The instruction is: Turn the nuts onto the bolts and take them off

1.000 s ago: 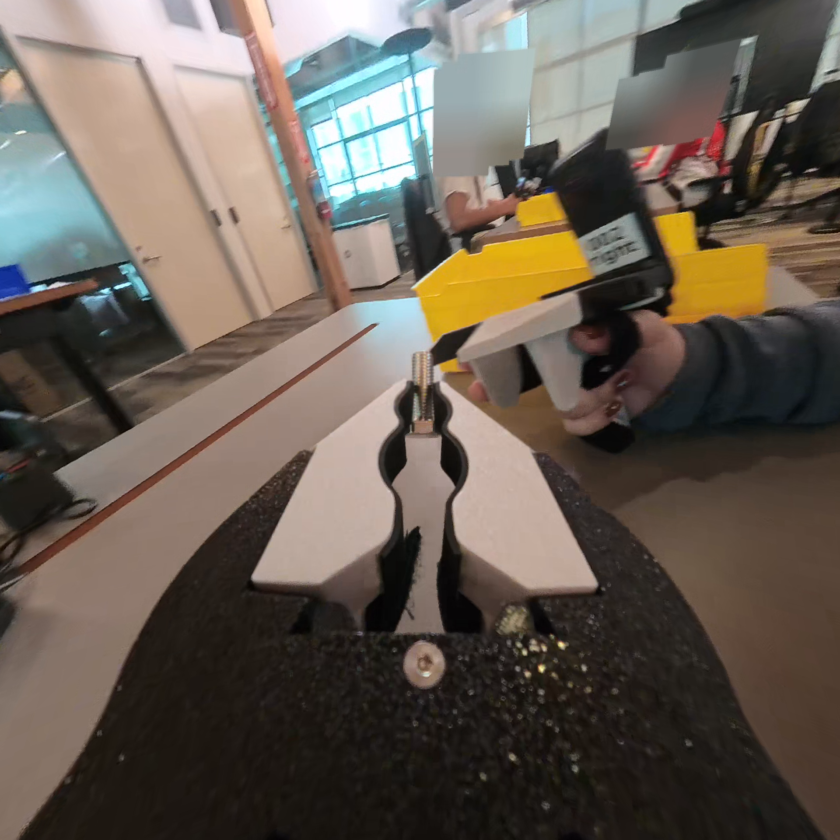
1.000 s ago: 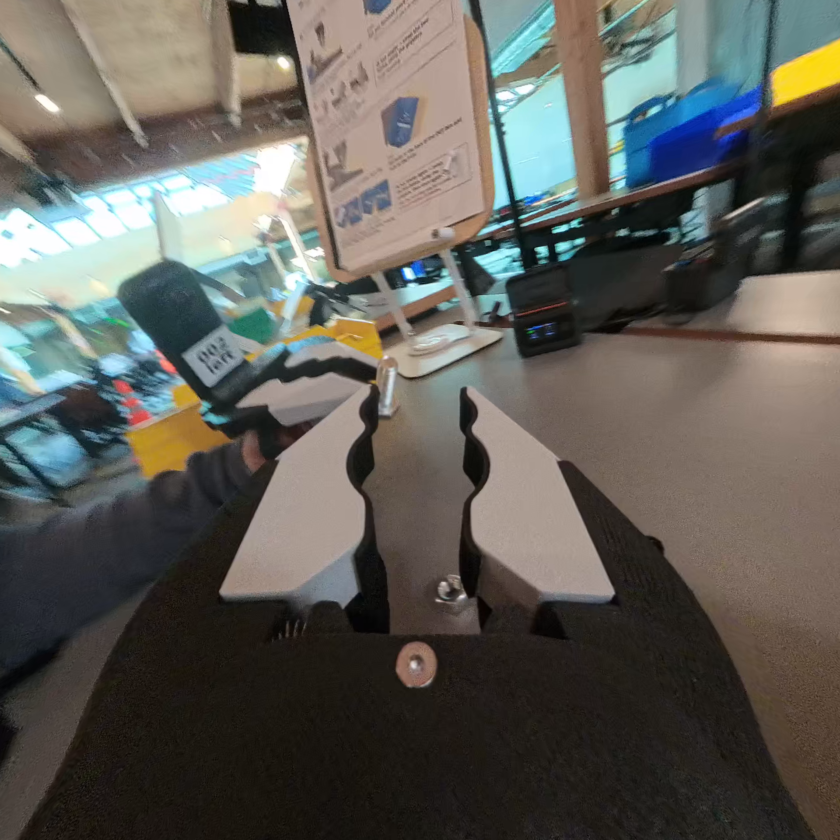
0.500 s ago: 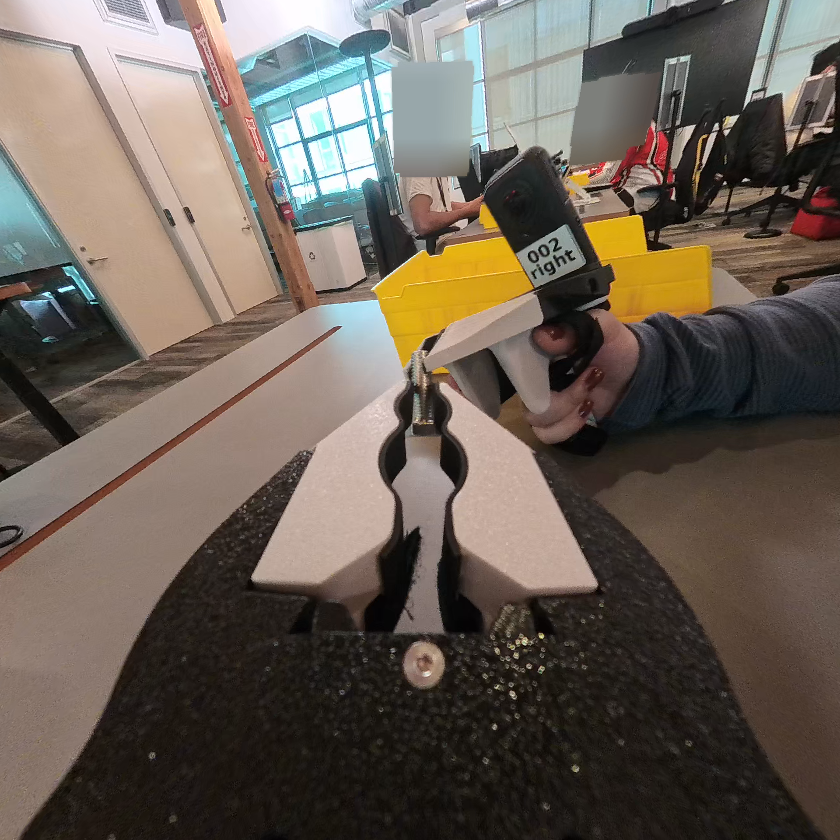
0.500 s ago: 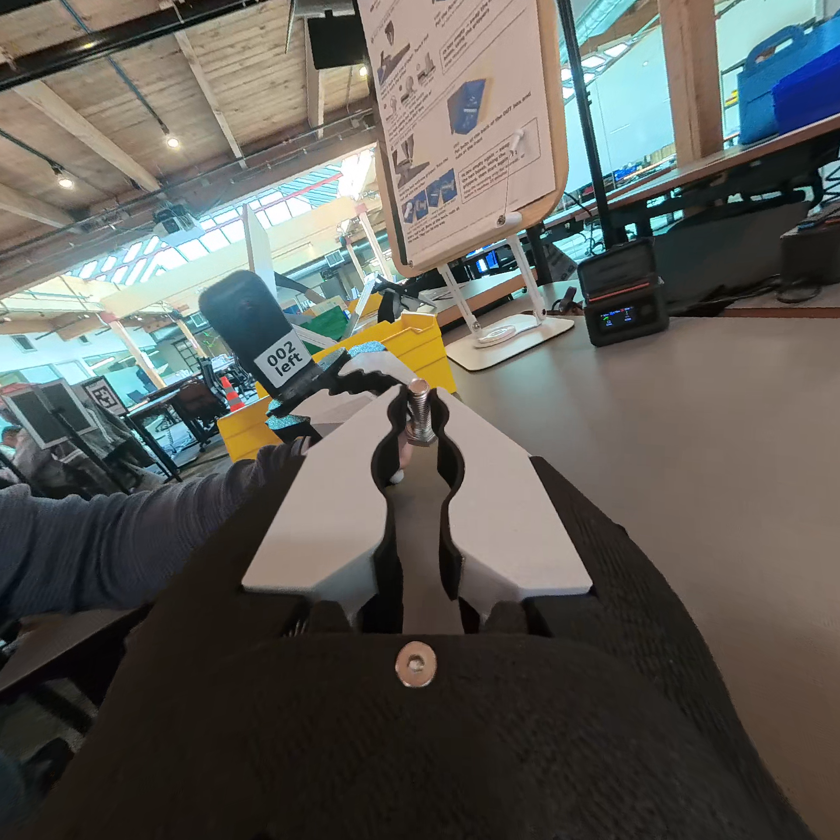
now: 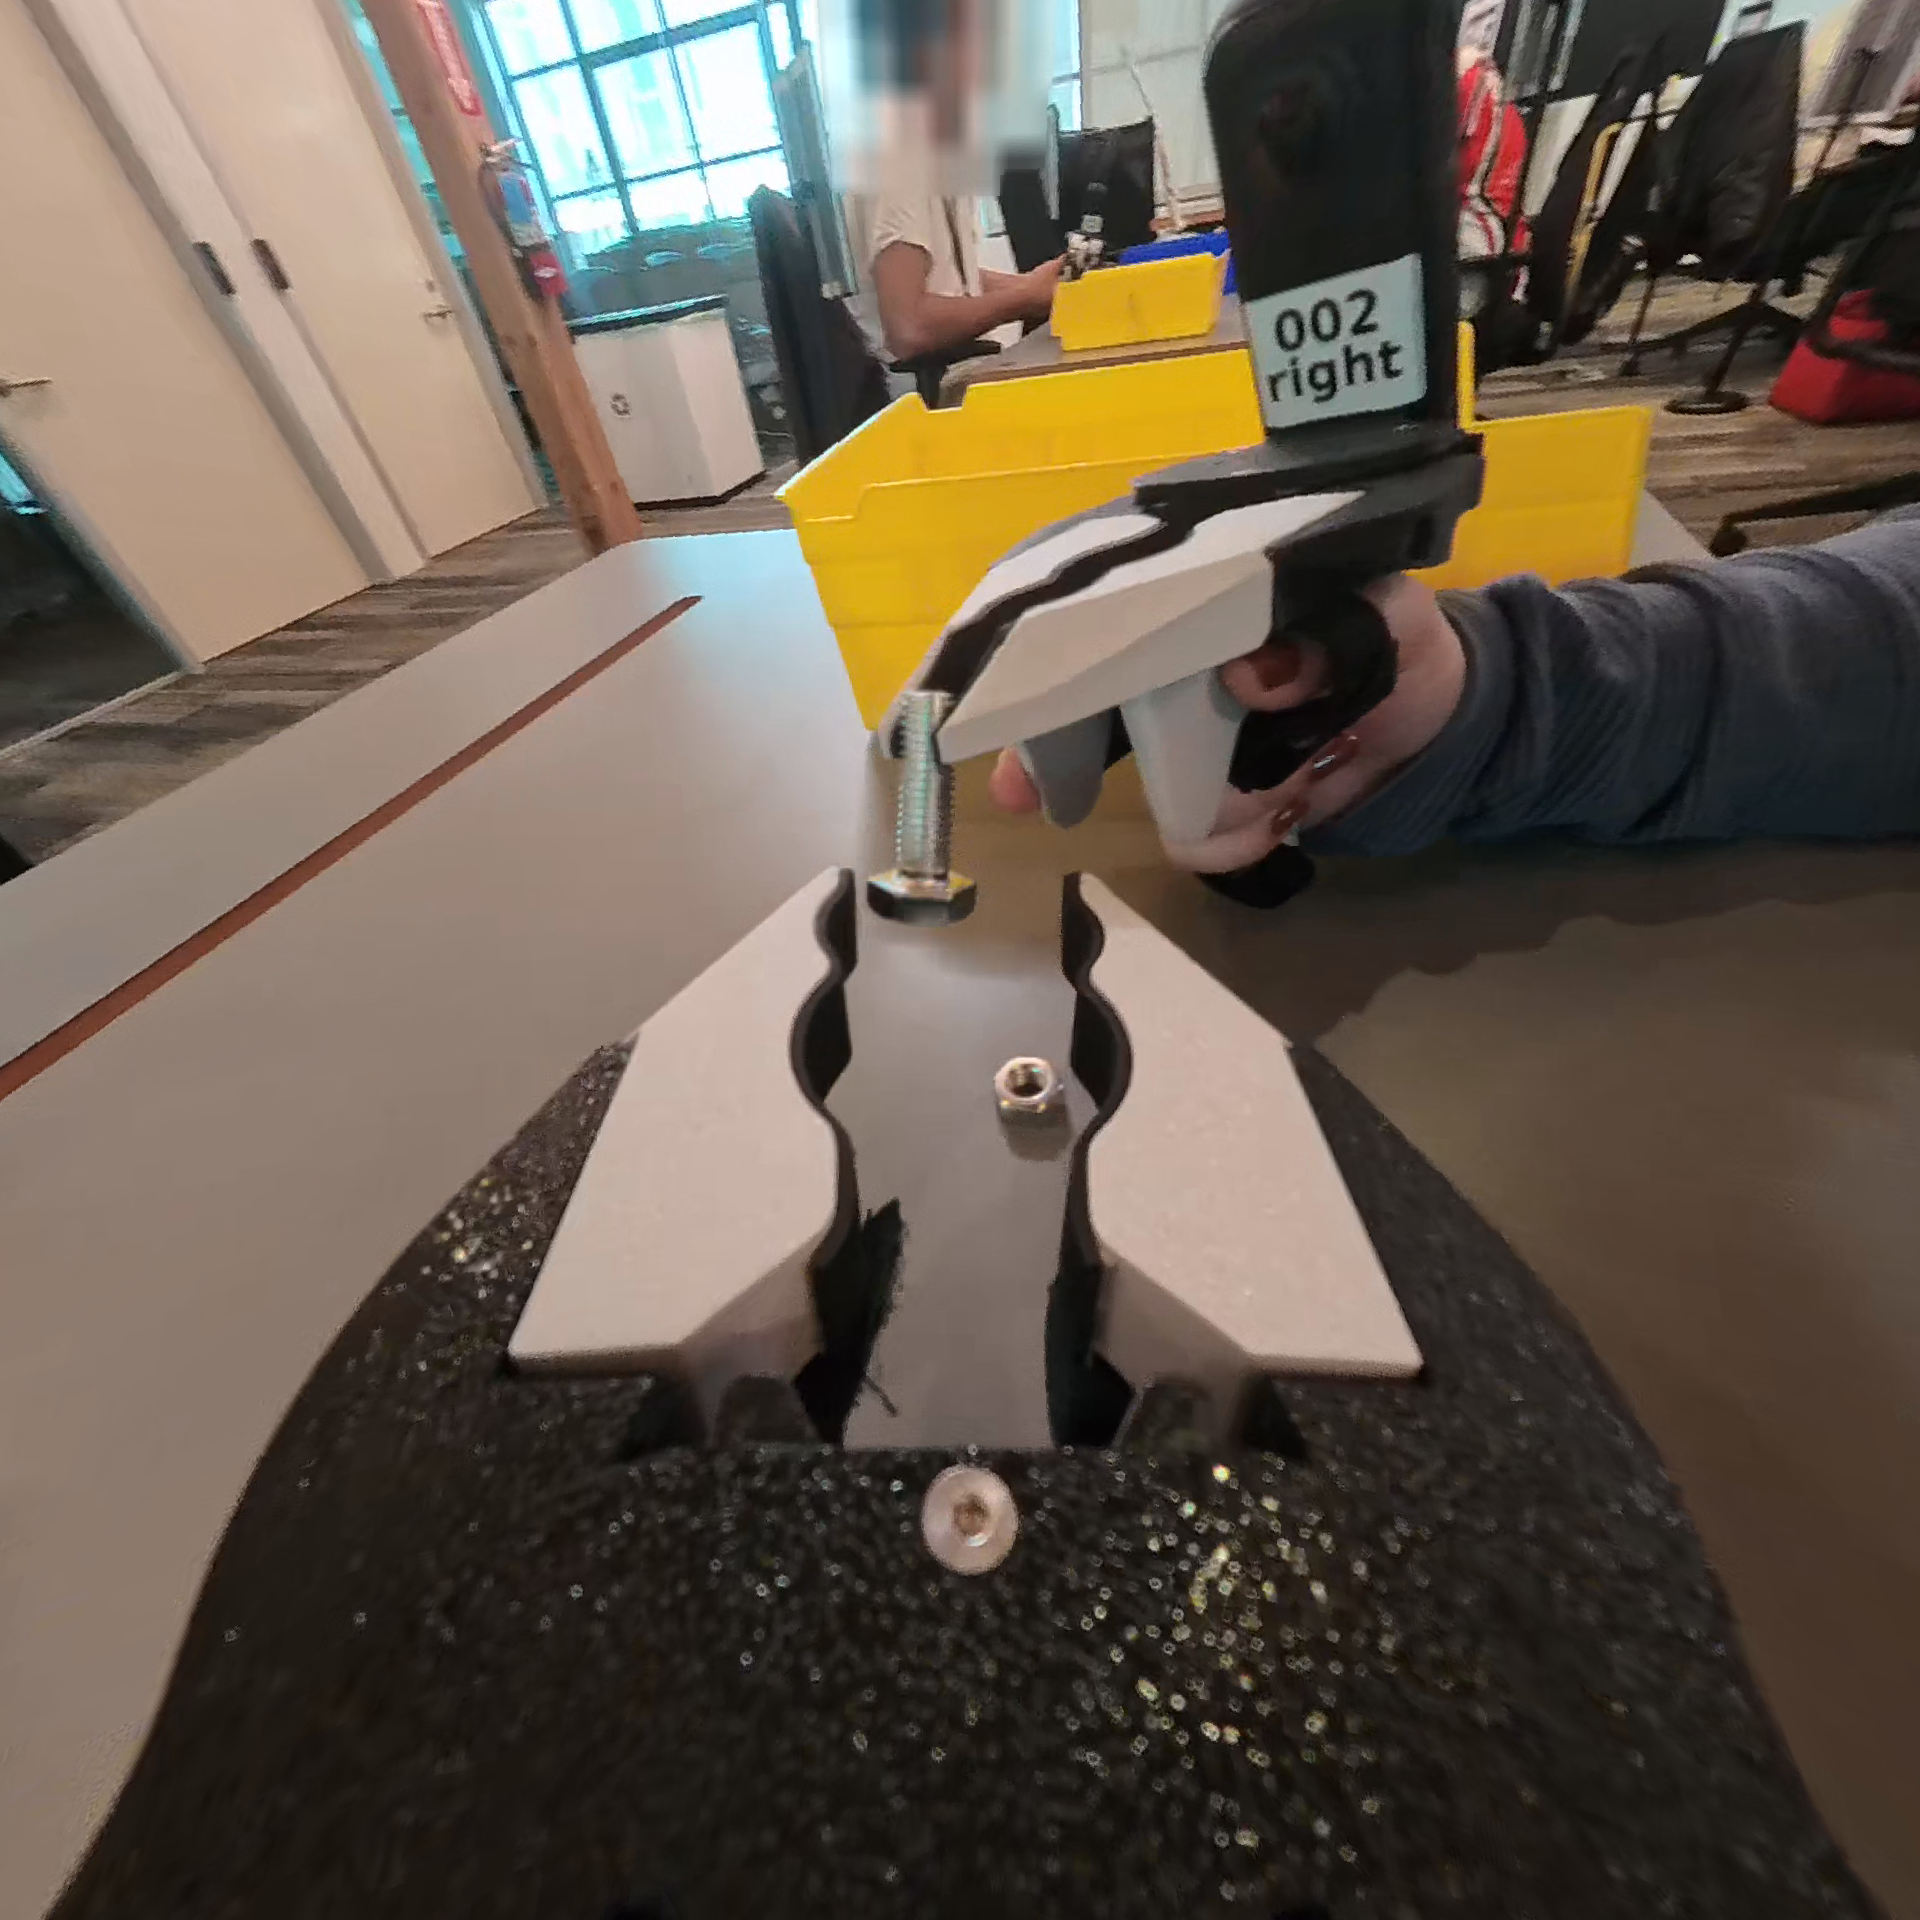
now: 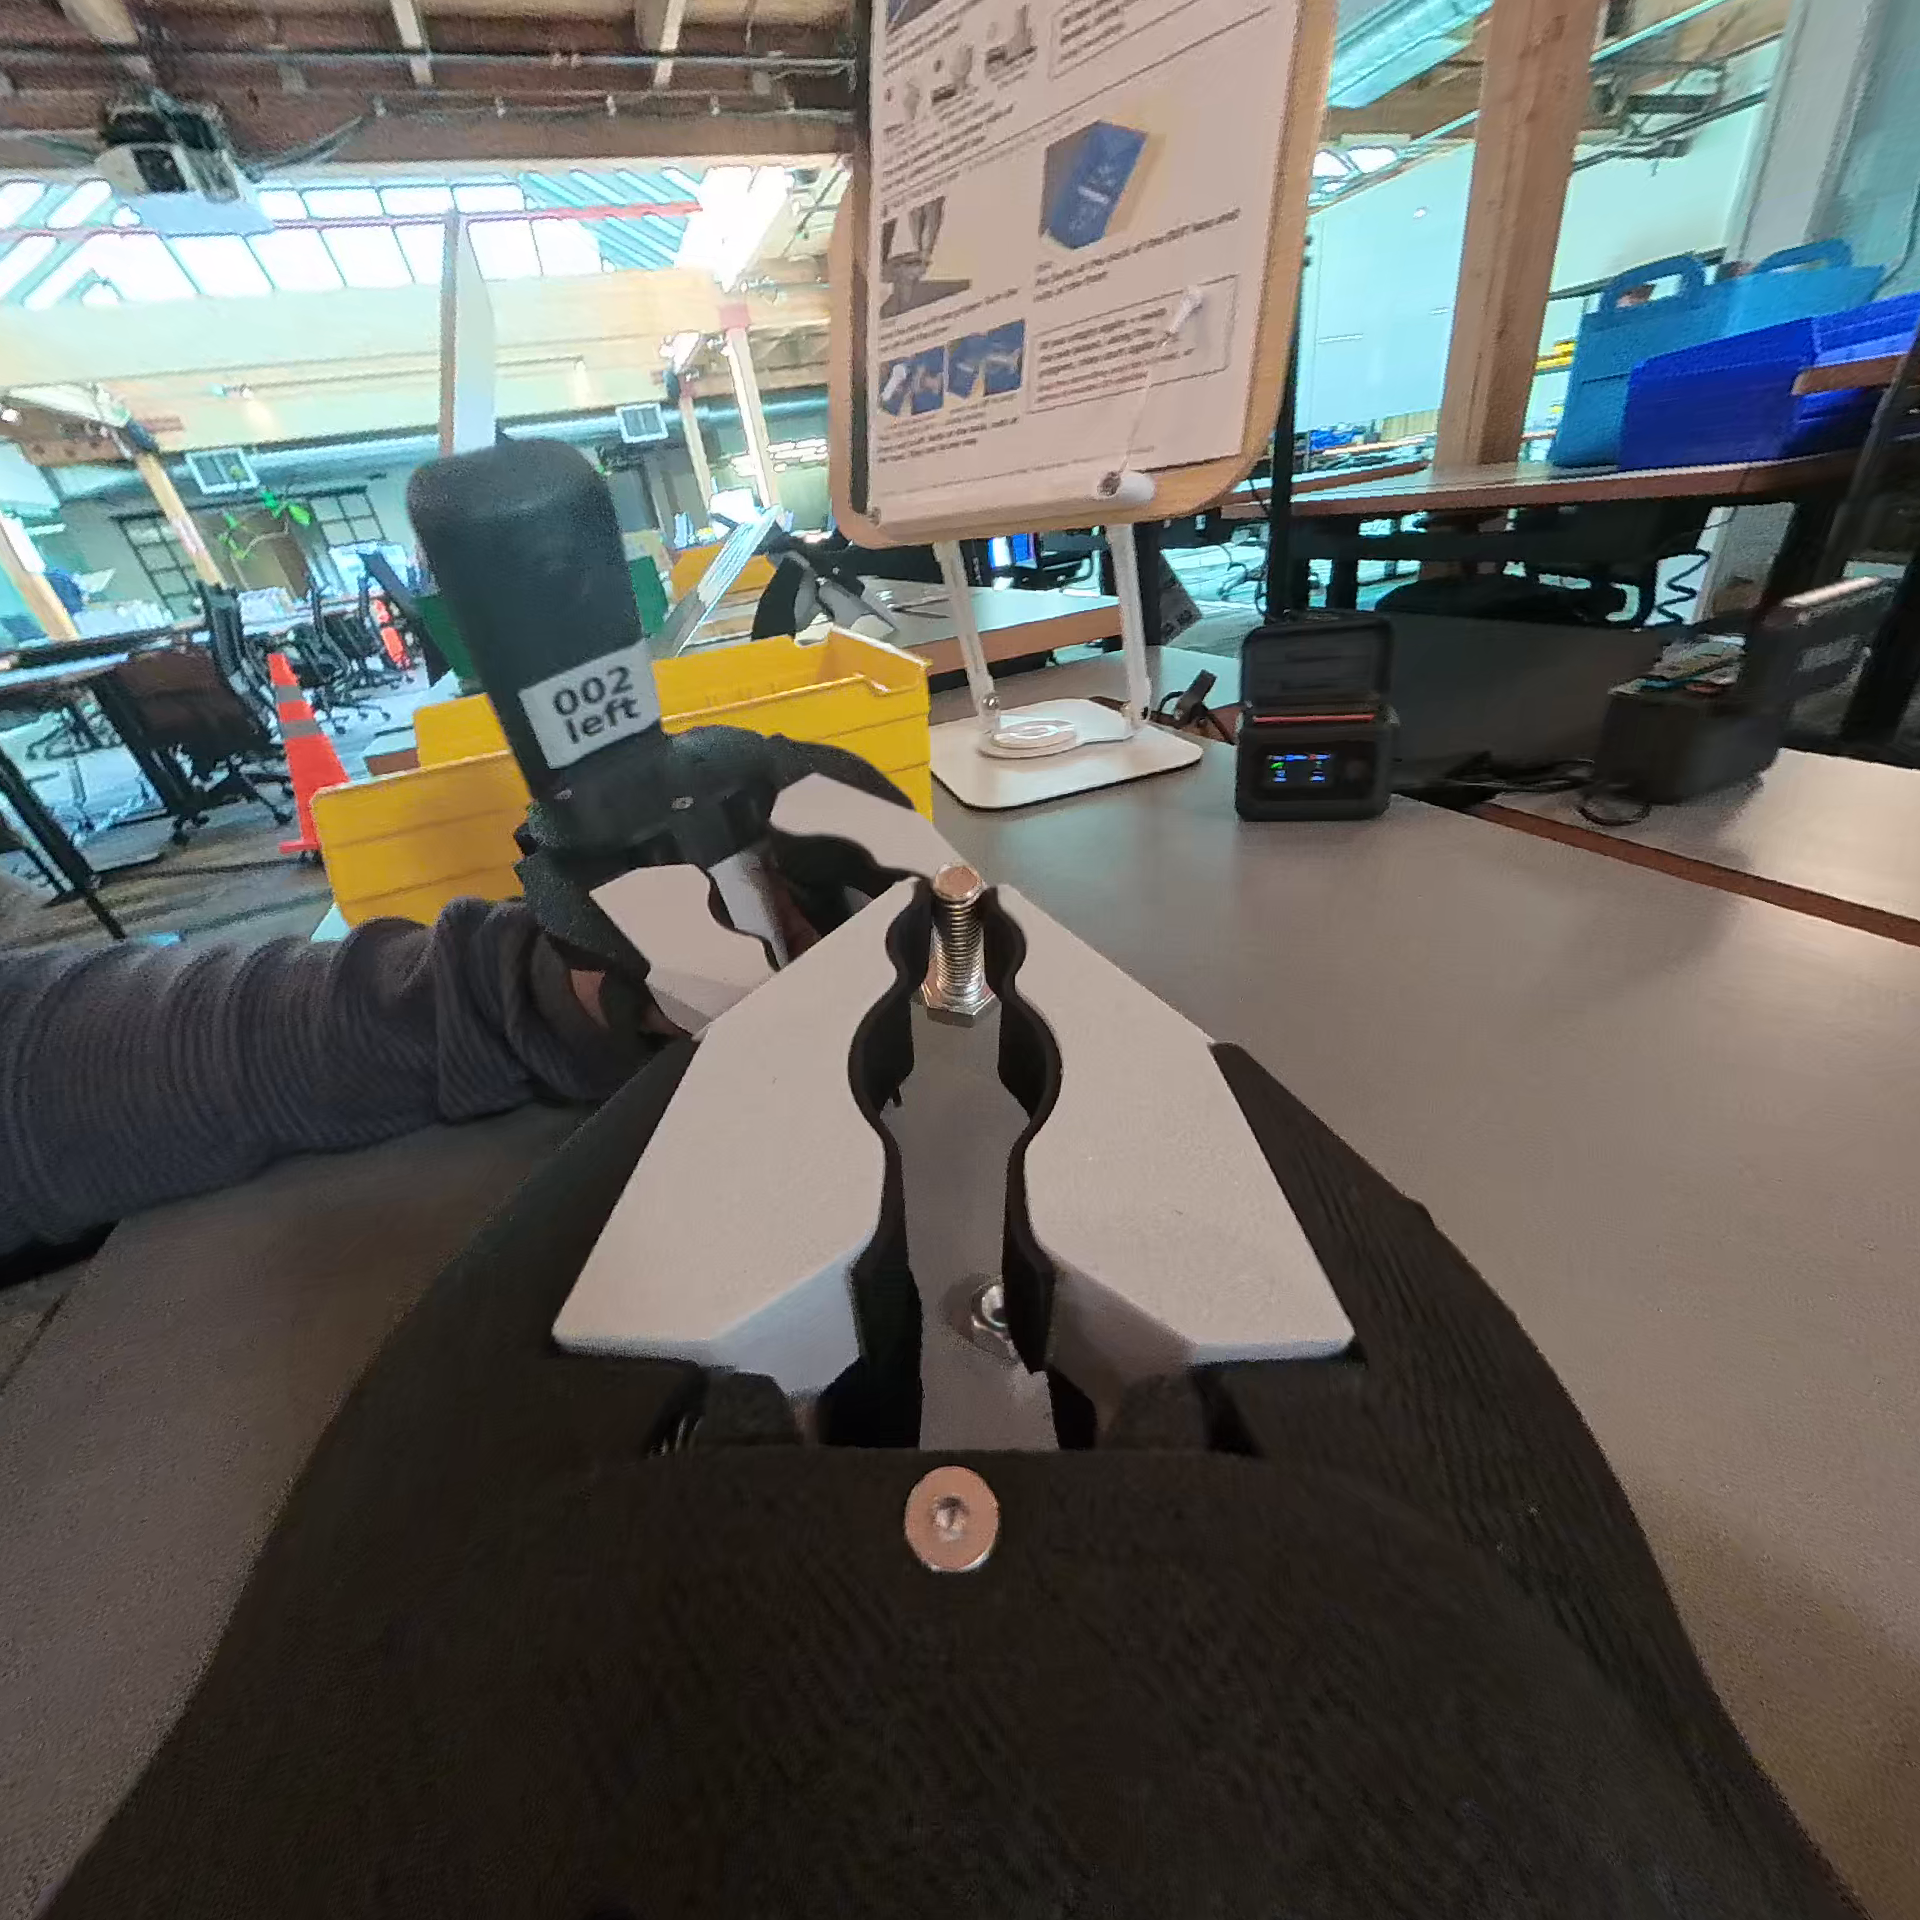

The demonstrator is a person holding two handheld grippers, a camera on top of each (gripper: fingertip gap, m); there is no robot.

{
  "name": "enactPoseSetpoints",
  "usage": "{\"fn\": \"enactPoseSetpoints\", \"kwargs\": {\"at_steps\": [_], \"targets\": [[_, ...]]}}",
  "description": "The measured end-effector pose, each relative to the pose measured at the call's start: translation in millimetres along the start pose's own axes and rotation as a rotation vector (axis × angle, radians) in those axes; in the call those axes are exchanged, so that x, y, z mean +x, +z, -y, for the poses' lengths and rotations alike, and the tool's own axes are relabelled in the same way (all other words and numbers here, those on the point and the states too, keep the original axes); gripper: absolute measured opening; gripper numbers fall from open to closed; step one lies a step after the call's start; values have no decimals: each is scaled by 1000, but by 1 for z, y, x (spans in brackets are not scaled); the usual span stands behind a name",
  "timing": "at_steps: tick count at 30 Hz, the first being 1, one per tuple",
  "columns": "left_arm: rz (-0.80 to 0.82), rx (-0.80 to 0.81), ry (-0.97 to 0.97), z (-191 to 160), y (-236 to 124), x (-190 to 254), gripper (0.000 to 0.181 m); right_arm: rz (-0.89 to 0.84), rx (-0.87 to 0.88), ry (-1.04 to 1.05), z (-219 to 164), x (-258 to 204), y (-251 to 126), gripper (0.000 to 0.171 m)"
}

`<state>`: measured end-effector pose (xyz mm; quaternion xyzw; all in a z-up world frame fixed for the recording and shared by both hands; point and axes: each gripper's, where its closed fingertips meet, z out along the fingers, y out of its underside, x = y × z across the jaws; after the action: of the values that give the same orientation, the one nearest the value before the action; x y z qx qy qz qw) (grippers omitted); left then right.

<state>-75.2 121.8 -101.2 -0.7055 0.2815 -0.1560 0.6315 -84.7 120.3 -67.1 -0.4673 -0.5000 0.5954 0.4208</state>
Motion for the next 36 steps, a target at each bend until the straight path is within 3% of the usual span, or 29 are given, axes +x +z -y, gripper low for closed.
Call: {"fn": "enactPoseSetpoints", "kwargs": {"at_steps": [11, 30, 34, 36], "targets": [[-241, 1, -90, 0, -4, 28, 21, 217, -30, -9, -1, -26, -2, 8], [-293, 33, -128, 4, -8, 31, 16, 269, -22, 13, 0, -34, -4, 7], [-233, 42, -136, 5, -6, 22, 16, 223, 1, 4, 2, -27, -4, 8], [-181, 48, -145, 5, -6, 13, 16, 158, 33, 6, 8, -17, -4, 18]]}}
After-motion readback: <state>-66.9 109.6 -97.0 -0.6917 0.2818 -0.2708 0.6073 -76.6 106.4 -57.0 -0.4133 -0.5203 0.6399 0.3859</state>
